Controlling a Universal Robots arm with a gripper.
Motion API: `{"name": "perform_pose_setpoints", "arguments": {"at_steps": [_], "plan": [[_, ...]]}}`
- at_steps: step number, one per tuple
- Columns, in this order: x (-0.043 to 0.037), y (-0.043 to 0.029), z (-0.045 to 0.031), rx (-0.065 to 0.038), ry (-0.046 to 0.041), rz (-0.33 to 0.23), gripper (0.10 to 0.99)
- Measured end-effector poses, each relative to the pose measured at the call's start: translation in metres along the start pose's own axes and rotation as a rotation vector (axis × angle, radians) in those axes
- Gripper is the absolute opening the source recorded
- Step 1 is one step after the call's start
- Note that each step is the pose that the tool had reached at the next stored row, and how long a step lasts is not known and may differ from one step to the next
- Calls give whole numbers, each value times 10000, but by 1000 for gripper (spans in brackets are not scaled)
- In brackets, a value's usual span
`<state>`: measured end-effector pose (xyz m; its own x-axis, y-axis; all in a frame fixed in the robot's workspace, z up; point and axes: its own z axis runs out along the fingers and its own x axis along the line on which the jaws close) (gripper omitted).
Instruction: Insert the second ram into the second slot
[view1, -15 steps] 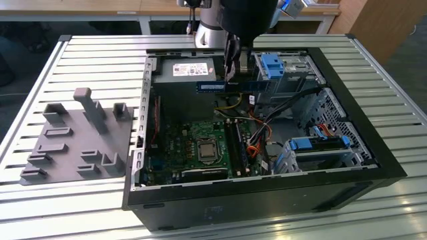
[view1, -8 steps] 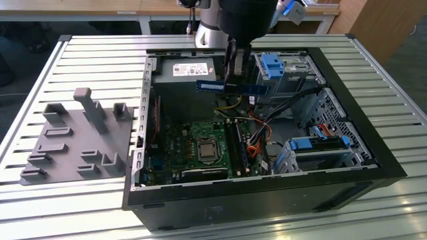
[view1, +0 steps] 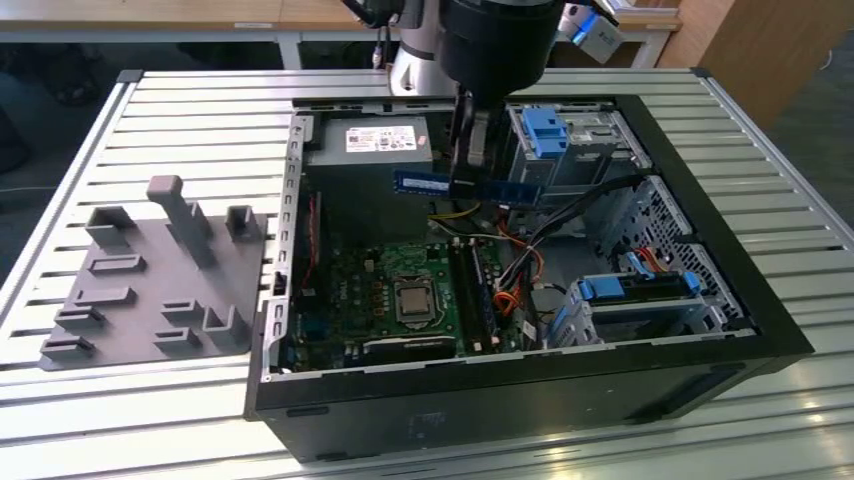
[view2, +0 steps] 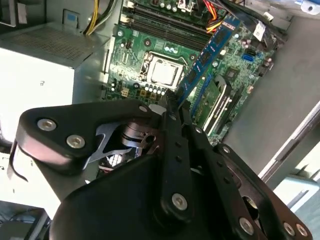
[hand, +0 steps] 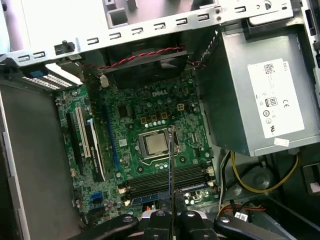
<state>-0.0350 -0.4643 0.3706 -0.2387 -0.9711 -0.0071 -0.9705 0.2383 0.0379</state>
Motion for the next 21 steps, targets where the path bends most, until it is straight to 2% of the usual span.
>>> {"name": "perform_pose_setpoints", "arguments": {"at_steps": [2,21], "plan": [[1,-1,14,1,-5,190,141],[2,-8,184,26,-135,3647,141]]}}
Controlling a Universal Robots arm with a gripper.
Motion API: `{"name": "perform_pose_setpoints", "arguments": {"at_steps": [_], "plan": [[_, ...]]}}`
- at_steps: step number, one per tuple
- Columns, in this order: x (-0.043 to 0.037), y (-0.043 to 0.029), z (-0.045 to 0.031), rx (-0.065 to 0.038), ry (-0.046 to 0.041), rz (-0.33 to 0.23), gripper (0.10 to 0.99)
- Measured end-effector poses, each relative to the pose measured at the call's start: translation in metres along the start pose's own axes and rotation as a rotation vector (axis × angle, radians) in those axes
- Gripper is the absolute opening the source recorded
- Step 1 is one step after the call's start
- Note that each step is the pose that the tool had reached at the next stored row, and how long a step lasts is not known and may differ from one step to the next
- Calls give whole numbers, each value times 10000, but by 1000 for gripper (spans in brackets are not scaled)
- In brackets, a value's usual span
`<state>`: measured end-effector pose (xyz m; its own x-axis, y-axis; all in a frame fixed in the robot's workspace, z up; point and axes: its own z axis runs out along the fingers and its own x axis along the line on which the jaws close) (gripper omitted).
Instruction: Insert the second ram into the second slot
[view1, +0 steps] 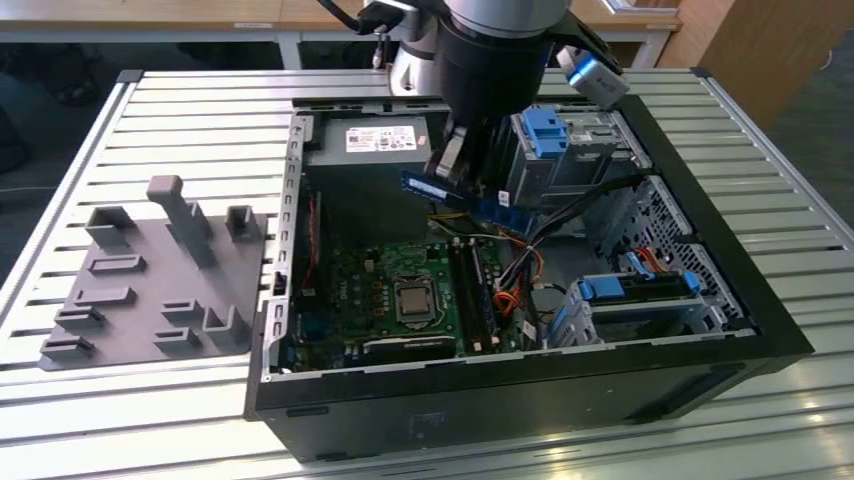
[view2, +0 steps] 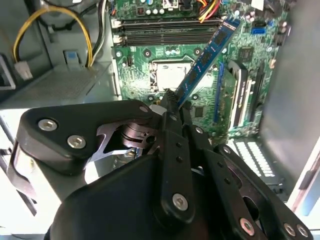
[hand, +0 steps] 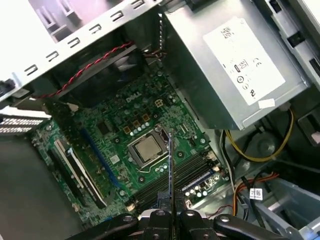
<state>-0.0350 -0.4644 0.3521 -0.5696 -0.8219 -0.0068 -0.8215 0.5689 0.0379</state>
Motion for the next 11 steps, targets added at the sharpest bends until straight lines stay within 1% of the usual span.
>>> {"name": "perform_pose_setpoints", "arguments": {"at_steps": [11], "plan": [[1,-4,95,14,-76,2000,141]]}}
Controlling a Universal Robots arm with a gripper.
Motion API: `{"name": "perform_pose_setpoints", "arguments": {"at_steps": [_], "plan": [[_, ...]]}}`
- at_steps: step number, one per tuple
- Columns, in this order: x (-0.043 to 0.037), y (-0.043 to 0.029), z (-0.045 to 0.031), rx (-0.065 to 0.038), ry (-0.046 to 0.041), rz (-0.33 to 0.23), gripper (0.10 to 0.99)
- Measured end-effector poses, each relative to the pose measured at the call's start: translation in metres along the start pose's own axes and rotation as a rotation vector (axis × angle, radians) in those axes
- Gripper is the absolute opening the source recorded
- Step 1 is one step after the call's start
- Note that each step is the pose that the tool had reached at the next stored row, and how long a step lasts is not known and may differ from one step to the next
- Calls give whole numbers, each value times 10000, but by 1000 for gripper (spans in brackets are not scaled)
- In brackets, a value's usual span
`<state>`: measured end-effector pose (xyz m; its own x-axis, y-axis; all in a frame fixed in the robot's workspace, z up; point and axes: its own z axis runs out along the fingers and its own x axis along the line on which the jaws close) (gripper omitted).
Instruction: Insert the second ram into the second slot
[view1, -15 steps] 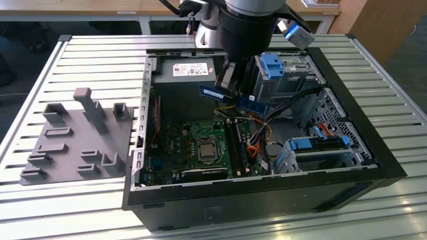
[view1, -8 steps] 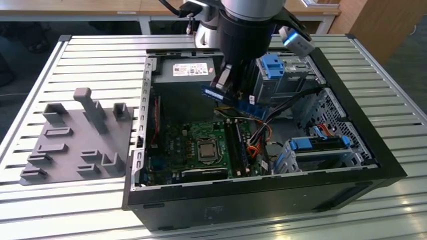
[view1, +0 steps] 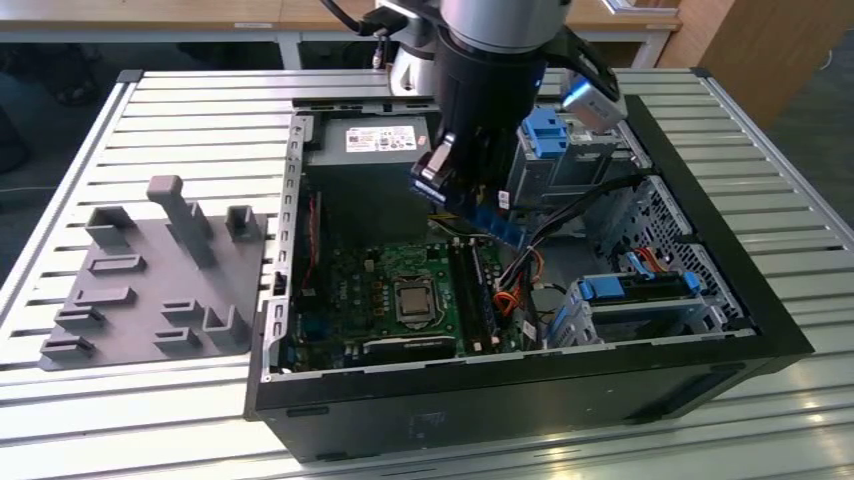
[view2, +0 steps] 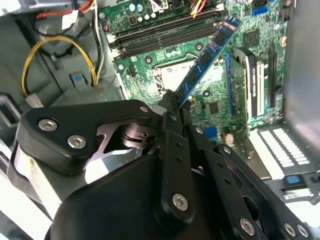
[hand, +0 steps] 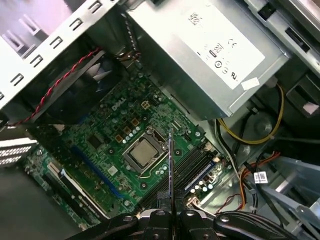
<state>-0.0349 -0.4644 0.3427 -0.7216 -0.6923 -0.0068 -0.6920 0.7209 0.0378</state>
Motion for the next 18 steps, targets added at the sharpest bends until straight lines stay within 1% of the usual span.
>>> {"name": "perform_pose_setpoints", "arguments": {"at_steps": [18], "plan": [[1,-6,154,23,-121,3267,141]]}}
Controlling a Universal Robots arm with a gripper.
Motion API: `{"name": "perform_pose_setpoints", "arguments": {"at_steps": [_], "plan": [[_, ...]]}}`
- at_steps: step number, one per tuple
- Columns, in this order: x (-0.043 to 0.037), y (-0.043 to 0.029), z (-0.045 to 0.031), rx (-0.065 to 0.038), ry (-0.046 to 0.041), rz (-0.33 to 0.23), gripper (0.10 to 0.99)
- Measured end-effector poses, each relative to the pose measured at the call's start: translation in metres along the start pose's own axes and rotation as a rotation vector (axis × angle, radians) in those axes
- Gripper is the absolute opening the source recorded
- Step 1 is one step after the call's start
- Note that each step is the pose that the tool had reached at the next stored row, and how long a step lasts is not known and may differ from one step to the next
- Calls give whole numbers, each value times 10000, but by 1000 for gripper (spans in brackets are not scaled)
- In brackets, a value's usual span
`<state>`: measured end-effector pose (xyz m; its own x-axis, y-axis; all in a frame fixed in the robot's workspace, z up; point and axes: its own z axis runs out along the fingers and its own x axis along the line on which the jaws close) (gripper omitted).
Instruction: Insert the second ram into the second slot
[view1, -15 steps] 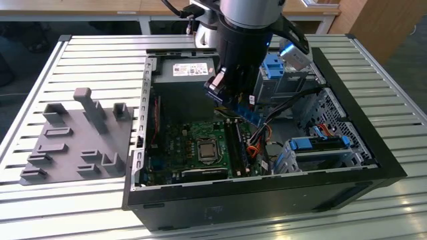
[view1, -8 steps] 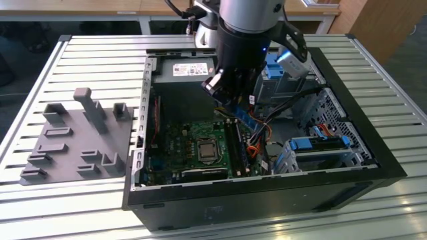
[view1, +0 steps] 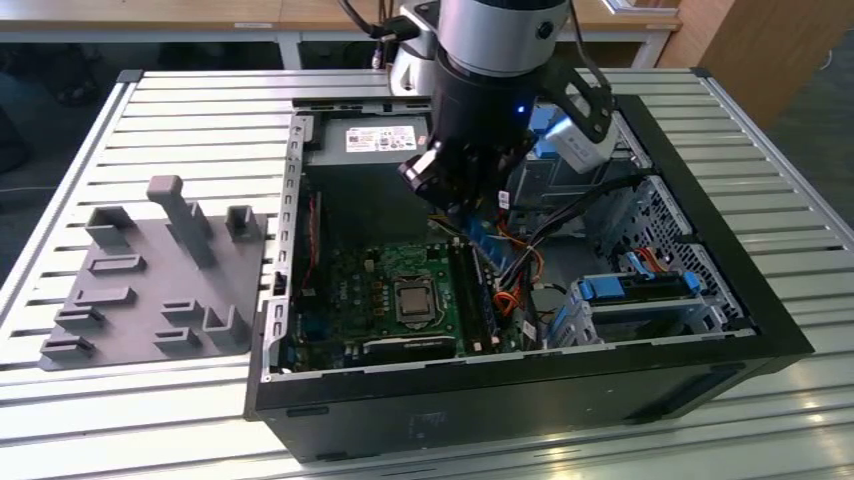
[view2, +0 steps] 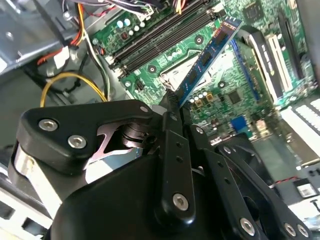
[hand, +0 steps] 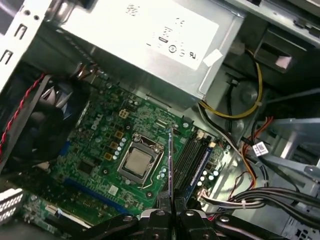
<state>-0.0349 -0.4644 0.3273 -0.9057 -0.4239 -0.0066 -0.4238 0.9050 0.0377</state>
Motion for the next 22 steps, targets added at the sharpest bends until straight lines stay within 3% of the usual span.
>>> {"name": "perform_pose_setpoints", "arguments": {"at_steps": [22], "plan": [[1,-7,191,27,-150,4003,141]]}}
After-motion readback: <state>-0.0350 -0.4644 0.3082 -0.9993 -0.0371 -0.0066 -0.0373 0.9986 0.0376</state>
